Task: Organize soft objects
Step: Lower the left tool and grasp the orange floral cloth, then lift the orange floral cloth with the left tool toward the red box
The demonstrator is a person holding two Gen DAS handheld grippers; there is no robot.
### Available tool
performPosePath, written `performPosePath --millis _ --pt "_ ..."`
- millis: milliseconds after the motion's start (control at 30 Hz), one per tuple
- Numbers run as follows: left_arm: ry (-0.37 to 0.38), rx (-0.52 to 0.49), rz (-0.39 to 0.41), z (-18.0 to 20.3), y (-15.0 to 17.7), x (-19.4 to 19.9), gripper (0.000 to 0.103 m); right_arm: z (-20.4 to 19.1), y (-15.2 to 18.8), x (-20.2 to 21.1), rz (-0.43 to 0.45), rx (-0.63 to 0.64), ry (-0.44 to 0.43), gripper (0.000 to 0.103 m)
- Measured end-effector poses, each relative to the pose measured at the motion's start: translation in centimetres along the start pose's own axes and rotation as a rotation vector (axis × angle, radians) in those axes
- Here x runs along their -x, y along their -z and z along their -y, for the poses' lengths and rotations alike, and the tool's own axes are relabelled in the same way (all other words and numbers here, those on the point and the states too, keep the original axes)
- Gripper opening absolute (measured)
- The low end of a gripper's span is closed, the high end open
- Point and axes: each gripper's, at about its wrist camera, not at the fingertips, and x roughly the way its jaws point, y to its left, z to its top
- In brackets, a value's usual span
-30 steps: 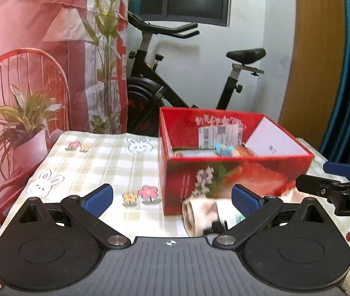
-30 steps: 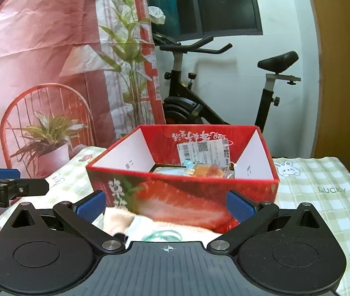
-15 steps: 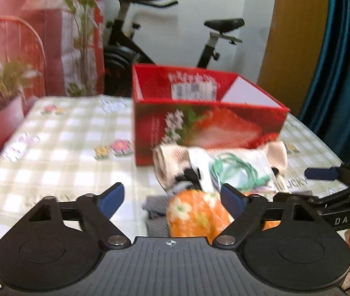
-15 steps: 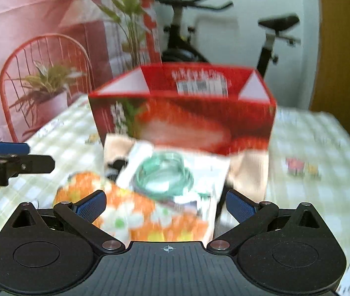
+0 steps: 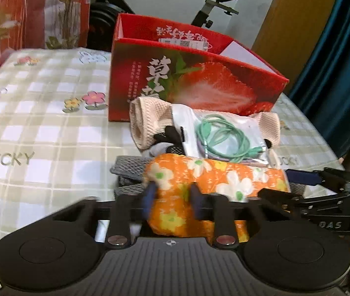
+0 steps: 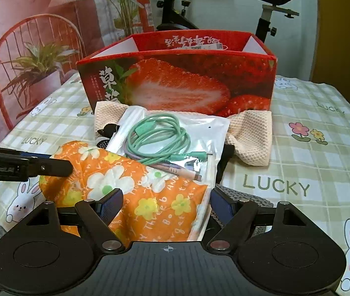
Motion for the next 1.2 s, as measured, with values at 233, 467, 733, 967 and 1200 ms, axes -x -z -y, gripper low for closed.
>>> performPosePath --millis 233,467,733,967,1200 --pt "-0.009 0.052 0.097 -1.0 0.1 1.7 0.013 -0.3 -0.2 0.3 0.017 0.017 -0.005 0.072" --pt "-0.061 0.124 0.090 -2.4 0.4 1.8 0.013 -0.7 -0.2 0.3 0.019 0.033 -0.022 0.071" --pt "-0.074 0.119 0.068 -2.4 0.6 1.5 0.014 -0.8 -0.3 0.7 0.038 0.046 -0.013 0.068" --pt "-0.074 0.126 0.059 -2.6 0.8 1.3 0.014 -0.9 -0.2 1.2 0.044 0.058 -0.023 0.063" --pt "-0.073 0.134 0.052 -2.8 0.8 1.0 0.014 -1.2 0.1 0.3 0.001 0.059 -0.059 0.058"
